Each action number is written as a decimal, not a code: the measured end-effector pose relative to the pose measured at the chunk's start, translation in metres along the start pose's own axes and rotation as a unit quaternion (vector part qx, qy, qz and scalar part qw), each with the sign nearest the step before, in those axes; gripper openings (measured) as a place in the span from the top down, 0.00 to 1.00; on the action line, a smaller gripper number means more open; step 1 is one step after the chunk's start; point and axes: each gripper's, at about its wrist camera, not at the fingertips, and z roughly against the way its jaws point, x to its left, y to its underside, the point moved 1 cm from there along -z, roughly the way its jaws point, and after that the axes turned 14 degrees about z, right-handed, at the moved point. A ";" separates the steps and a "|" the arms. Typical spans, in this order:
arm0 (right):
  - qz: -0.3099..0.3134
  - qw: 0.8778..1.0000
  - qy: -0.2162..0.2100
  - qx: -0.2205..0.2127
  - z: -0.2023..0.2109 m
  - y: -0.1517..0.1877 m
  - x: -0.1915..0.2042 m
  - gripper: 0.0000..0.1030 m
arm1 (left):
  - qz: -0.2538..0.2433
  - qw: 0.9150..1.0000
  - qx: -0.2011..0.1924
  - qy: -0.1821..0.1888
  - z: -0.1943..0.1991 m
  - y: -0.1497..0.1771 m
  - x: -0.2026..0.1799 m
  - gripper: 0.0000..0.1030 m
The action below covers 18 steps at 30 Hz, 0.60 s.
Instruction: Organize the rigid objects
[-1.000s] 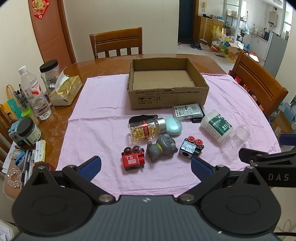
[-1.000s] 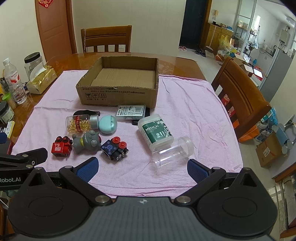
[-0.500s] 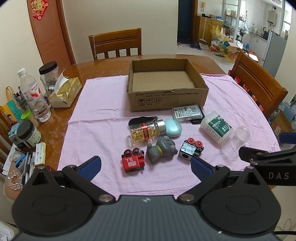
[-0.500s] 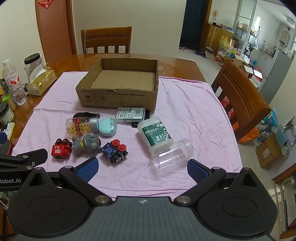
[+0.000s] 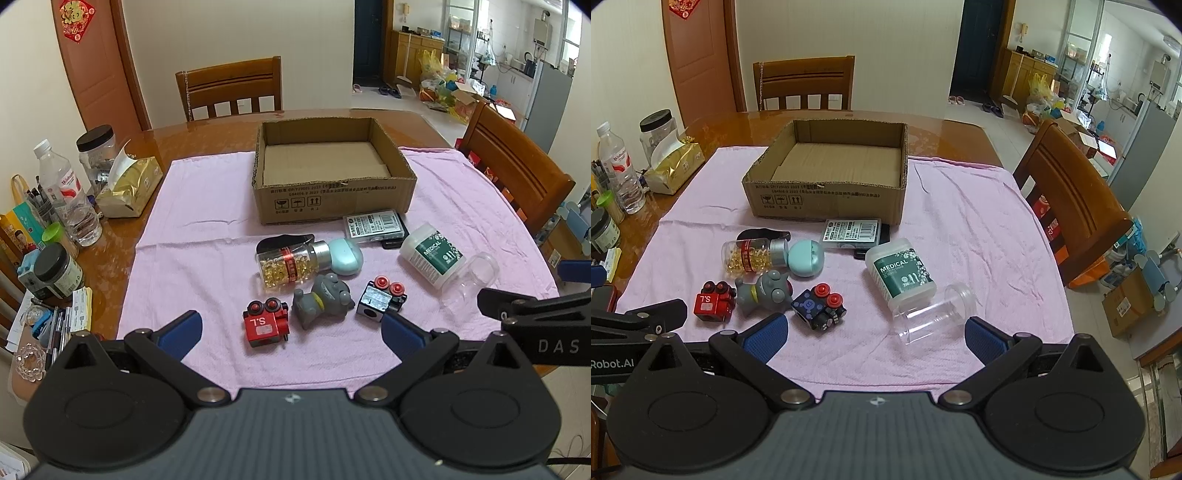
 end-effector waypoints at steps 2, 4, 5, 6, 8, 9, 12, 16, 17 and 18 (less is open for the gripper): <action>0.000 1.000 0.000 0.000 0.000 0.000 0.000 0.00 | 0.000 1.000 0.000 0.000 0.000 0.000 0.000 0.01; 0.000 1.000 0.000 0.000 0.000 0.000 0.000 0.00 | 0.000 1.000 0.000 0.000 0.001 0.000 -0.001 0.01; 0.000 1.000 0.000 -0.001 0.000 -0.001 0.000 0.00 | 0.000 1.000 -0.001 0.000 0.000 0.000 0.000 0.01; 0.001 1.000 0.001 -0.001 0.000 -0.001 0.000 0.00 | 0.000 1.000 -0.001 0.000 0.000 0.000 0.000 0.01; 0.001 1.000 0.002 -0.001 0.000 -0.002 0.001 0.00 | 0.001 1.000 0.000 0.002 -0.001 -0.002 0.002 0.01; 0.001 1.000 0.002 -0.001 0.000 -0.003 0.001 0.00 | 0.001 1.000 0.000 0.002 -0.001 -0.002 0.002 0.01; 0.001 1.000 0.001 -0.002 -0.001 -0.004 0.001 0.00 | 0.000 1.000 0.001 0.003 -0.003 -0.003 0.002 0.01; 0.002 1.000 0.001 0.000 -0.002 -0.004 0.001 0.00 | 0.001 1.000 0.001 0.004 -0.003 -0.003 0.003 0.01; 0.002 1.000 0.002 -0.001 -0.002 -0.004 0.001 0.00 | 0.002 1.000 0.001 0.005 -0.004 -0.003 0.003 0.01; 0.003 1.000 0.002 -0.001 -0.002 -0.004 0.001 0.00 | 0.002 1.000 0.001 0.006 -0.004 -0.004 0.003 0.01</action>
